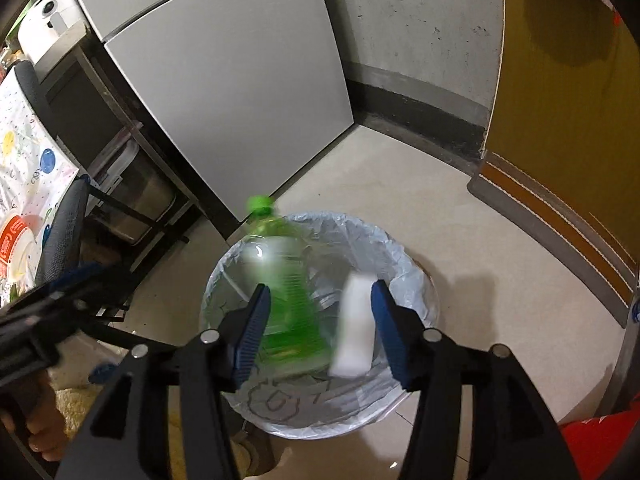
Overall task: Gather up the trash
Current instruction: 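Carry bottle and sponge over the trash bin and open both tools, then grasp the orange-and-white paper bowl rim with the right tool, then lift the paper bowl with the right tool while the left tool grasps the grey cloth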
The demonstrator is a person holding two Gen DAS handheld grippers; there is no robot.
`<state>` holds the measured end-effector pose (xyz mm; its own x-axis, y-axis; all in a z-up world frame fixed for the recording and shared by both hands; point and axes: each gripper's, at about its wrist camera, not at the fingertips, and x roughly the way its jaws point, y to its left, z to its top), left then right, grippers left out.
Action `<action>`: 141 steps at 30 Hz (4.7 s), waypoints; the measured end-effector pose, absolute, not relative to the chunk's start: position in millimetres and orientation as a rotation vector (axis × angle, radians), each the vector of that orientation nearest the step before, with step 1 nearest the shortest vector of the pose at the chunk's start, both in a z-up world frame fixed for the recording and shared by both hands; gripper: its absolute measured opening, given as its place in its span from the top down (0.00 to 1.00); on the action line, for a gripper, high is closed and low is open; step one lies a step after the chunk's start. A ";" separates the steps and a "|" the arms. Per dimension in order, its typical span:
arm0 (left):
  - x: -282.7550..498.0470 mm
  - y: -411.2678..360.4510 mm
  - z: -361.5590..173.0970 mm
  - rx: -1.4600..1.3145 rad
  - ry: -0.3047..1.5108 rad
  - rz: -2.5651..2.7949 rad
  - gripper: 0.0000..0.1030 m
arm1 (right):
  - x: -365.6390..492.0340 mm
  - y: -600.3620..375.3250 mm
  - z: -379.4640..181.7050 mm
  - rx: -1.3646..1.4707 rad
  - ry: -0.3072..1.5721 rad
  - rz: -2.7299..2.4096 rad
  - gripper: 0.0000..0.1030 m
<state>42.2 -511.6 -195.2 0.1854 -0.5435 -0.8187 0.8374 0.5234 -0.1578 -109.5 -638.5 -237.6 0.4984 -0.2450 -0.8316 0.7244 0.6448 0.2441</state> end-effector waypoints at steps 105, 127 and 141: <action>124.1 -145.2 -118.0 0.267 0.877 -0.527 0.12 | 78.0 -415.5 -62.7 0.323 0.739 -0.208 0.95; 126.1 -183.4 -155.4 0.361 0.919 -0.506 0.12 | 40.4 -434.3 -86.4 0.388 0.727 -0.257 0.94; 205.4 -82.5 -139.9 0.139 0.969 -0.161 0.17 | 59.5 -402.1 -81.4 0.327 0.725 -0.217 0.94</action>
